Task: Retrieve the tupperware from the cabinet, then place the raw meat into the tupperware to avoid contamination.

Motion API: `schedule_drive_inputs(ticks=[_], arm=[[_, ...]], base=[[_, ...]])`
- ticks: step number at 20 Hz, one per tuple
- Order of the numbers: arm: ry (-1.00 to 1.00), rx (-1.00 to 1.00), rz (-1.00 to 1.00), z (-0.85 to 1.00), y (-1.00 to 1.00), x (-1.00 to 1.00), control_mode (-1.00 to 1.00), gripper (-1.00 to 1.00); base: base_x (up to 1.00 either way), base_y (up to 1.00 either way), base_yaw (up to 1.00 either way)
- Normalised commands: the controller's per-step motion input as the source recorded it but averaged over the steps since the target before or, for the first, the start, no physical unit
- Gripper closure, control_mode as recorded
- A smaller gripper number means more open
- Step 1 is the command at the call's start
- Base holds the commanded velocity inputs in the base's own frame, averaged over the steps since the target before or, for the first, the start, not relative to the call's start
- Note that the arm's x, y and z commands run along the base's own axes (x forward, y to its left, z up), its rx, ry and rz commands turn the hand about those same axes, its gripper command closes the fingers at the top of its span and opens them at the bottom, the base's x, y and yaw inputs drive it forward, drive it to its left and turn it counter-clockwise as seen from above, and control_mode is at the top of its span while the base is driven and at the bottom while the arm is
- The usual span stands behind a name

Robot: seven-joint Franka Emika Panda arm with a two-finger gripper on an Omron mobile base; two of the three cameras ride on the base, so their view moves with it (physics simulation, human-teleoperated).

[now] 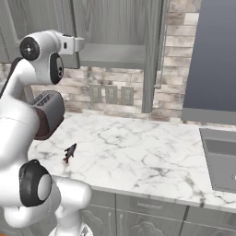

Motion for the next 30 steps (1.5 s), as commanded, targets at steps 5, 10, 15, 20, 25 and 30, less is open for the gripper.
schedule_drive_inputs(ticks=[5, 10, 15, 20, 25, 30], arm=[[0.00, -0.07, 0.01, -0.01, 0.57, -0.41, -1.00, 1.00], [0.00, -0.11, 0.02, -0.04, 0.75, -0.51, -1.00, 1.00], [0.00, -0.13, 0.00, -0.08, 0.85, -0.52, -1.00, 1.00], [0.00, -0.14, 0.00, -0.10, 0.94, -0.56, -1.00, 1.00], [0.00, -0.14, 0.00, -0.06, 0.98, -0.60, -1.00, 1.00], [0.00, -0.13, 0.00, -0.05, 0.95, -0.56, -1.00, 1.00]], base=[[0.00, 0.00, 0.00], [0.00, 0.00, 0.00], [0.00, 0.00, 0.00], [0.00, 0.00, 0.00], [0.00, 0.00, 0.00], [0.00, 0.00, 0.00]])
